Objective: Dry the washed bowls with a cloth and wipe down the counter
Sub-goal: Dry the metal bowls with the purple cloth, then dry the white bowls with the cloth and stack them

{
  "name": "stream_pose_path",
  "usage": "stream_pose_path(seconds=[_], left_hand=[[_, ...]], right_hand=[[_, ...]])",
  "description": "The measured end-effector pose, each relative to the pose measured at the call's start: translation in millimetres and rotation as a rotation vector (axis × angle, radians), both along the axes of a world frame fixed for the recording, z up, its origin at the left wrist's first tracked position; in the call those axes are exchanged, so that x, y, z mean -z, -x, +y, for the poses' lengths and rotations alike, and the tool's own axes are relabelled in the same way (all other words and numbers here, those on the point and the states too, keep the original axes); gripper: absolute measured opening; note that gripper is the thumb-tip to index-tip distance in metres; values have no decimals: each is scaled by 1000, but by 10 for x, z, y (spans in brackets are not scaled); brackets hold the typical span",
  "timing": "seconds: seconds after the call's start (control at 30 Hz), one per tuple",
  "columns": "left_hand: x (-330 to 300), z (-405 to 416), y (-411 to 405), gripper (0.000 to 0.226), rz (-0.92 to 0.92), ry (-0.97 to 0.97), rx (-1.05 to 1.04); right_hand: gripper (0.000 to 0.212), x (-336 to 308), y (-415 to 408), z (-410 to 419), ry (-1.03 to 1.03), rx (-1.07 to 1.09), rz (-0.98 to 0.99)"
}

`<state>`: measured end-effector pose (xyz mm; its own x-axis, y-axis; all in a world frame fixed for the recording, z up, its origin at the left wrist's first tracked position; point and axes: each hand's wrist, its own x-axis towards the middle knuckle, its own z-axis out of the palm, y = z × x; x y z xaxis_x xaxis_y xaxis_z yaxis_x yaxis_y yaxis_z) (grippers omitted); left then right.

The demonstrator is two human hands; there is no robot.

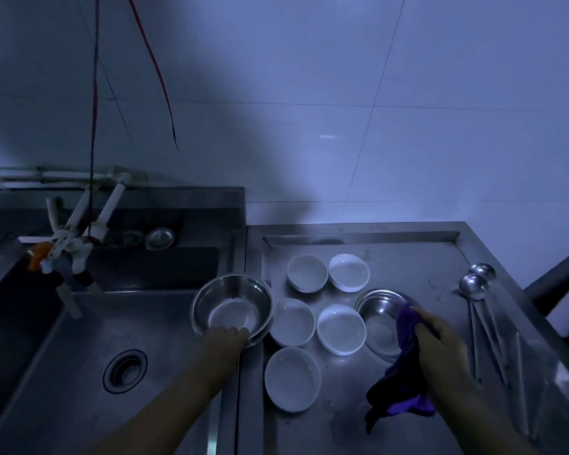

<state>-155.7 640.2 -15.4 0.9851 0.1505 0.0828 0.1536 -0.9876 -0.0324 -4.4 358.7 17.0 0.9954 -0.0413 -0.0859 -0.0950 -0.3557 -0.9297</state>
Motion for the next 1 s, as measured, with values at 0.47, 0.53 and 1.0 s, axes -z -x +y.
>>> stream_pose_path(seconds=[0.47, 0.53, 1.0], left_hand=[[173, -375, -314, 22, -218, 189, -13], [235, -586, -452, 32, -180, 310, -47], [997, -1795, -1704, 38, -99, 1894, -1301]], right_hand=[[28, 142, -263, -287, -72, 148, 66], [26, 172, -335, -319, -60, 135, 63], [24, 423, -1032, -908, -135, 13, 157]])
